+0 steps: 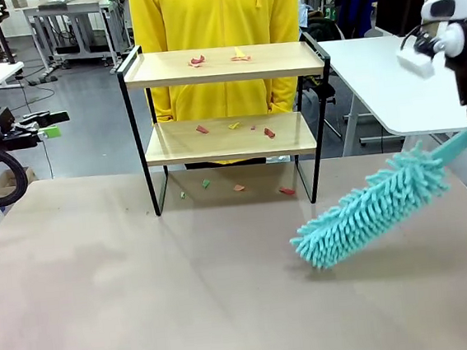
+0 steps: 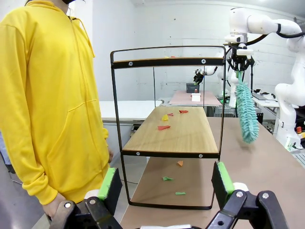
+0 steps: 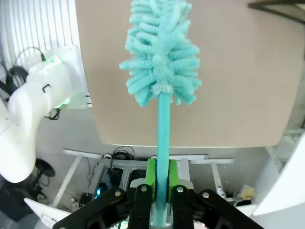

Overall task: Clean the shelf.
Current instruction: Clean the specific section of the Shelf indicated by the human with the Duster.

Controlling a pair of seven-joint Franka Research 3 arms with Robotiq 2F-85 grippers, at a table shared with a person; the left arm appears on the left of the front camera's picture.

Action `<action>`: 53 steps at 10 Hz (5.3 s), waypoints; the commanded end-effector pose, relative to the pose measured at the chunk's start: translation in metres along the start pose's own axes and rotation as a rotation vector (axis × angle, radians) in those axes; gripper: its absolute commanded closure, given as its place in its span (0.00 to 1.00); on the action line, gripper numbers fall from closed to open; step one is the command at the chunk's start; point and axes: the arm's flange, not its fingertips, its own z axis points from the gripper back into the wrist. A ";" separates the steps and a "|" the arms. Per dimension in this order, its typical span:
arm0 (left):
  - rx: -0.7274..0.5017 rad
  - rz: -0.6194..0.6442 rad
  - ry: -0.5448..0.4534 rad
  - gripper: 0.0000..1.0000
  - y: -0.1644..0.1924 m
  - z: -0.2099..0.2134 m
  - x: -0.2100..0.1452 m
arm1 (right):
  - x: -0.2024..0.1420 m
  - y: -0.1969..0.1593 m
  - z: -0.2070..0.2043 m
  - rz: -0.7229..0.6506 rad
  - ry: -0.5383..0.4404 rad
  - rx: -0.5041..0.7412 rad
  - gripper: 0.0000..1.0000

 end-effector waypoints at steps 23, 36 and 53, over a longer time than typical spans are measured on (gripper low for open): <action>-0.003 -0.012 -0.002 0.00 -0.002 0.000 0.003 | 0.011 0.004 -0.010 0.029 0.006 0.015 0.87; -0.003 -0.012 -0.002 0.00 -0.002 0.000 0.003 | 0.011 0.004 -0.010 0.029 0.006 0.015 0.87; -0.003 -0.012 -0.002 0.00 -0.002 0.000 0.003 | 0.226 0.120 0.166 -0.847 -0.722 -0.290 0.87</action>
